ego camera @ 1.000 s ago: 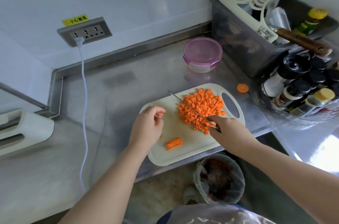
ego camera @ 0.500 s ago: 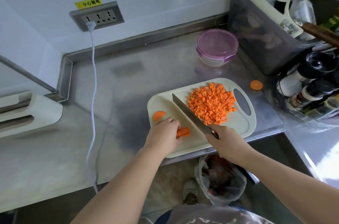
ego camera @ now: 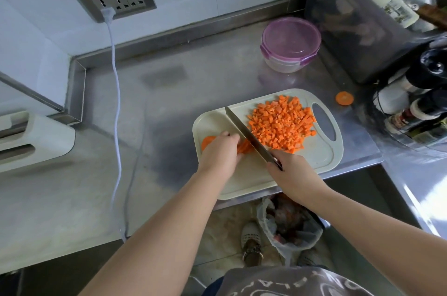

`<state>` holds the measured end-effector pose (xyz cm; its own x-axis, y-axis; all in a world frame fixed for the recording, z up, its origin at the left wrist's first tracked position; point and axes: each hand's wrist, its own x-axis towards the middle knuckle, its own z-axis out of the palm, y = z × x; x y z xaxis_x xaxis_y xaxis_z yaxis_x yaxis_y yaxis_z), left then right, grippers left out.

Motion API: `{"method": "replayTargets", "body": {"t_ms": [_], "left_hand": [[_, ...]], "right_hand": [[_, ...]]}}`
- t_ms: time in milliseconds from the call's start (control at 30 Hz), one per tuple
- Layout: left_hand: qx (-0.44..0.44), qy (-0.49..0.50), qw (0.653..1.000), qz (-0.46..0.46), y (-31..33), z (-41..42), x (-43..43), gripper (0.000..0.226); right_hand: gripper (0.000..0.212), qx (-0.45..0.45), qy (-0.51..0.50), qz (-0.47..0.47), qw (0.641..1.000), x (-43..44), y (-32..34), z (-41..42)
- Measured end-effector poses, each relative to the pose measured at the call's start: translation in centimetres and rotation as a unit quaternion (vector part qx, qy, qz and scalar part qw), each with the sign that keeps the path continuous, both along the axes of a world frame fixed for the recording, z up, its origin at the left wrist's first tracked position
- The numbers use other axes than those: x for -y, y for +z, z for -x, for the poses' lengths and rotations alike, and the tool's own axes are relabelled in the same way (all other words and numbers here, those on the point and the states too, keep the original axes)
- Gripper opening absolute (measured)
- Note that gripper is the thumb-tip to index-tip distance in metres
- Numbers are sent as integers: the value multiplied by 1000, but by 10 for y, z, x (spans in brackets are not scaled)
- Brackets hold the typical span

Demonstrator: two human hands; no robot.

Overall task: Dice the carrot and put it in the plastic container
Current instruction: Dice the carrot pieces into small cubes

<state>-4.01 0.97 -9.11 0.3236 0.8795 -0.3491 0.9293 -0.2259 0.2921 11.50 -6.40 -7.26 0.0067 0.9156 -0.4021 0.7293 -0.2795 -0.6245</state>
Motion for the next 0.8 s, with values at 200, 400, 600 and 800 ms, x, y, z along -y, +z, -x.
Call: {"method": "replayTargets", "body": {"t_ms": [200, 400, 600, 800], "left_hand": [[-41, -72, 993, -81, 4, 4, 5, 17], [14, -81, 992, -93, -2, 8, 10, 23], [36, -77, 988, -126, -8, 8, 16, 22], [67, -18, 991, -116, -10, 6, 18, 25]], "right_hand": [[24, 7, 3, -19, 1000, 0, -2, 1], [22, 5, -1, -19, 1000, 1, -3, -1], [23, -1, -6, -25, 1000, 1, -4, -1], [27, -5, -11, -31, 999, 2, -3, 2]]}}
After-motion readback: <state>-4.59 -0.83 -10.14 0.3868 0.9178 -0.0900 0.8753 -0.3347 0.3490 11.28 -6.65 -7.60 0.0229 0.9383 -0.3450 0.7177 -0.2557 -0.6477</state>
